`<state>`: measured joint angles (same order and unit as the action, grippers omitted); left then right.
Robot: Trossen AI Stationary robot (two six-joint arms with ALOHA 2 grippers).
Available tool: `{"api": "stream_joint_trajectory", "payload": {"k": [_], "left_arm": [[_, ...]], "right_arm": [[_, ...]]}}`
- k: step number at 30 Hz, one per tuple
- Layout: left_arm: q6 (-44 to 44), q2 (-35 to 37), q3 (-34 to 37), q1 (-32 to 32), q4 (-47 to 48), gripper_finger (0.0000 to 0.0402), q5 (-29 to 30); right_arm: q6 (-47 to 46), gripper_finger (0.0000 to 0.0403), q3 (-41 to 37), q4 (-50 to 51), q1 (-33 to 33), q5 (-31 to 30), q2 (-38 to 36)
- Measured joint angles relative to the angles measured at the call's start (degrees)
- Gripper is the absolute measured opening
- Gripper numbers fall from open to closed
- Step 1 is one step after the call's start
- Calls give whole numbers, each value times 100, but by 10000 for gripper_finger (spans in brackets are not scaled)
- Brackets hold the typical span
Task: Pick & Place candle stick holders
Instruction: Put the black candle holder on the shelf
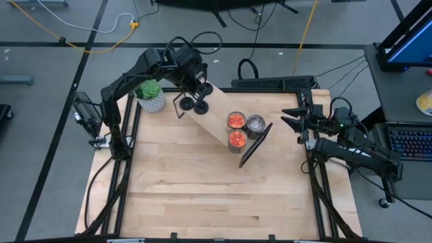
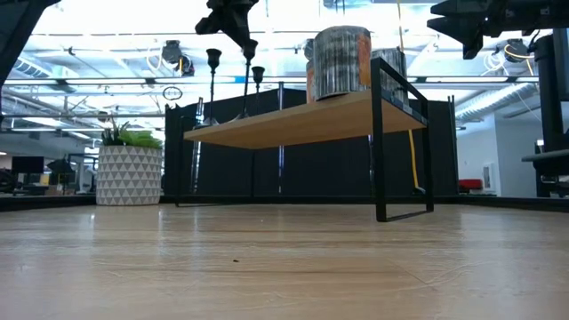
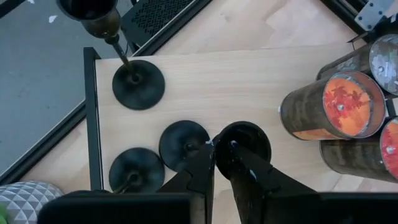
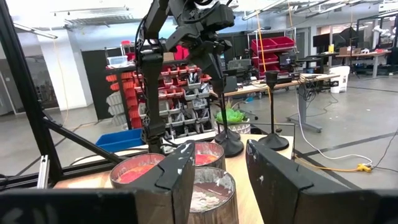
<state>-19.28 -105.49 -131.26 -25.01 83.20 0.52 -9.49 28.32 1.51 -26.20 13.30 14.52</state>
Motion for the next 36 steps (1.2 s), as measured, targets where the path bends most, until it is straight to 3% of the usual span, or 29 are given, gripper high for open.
{"api": "stream_joint_trajectory", "payload": {"k": [12, 27, 32, 36], "left_arm": [[10, 27, 0, -5, -74, 51, 1], [-51, 557, 2, 44, -81, 51, 124], [-237, 846, 2, 414, 13, 51, 113], [-517, 935, 0, 1085, 473, 51, 176]], "right_arm": [[-27, 134, 0, 1, 0, 0, 0], [-26, 134, 0, -1, -2, 0, 0], [-29, 134, 0, -1, 0, 0, 0], [-29, 134, 0, -1, 0, 0, 0]]}}
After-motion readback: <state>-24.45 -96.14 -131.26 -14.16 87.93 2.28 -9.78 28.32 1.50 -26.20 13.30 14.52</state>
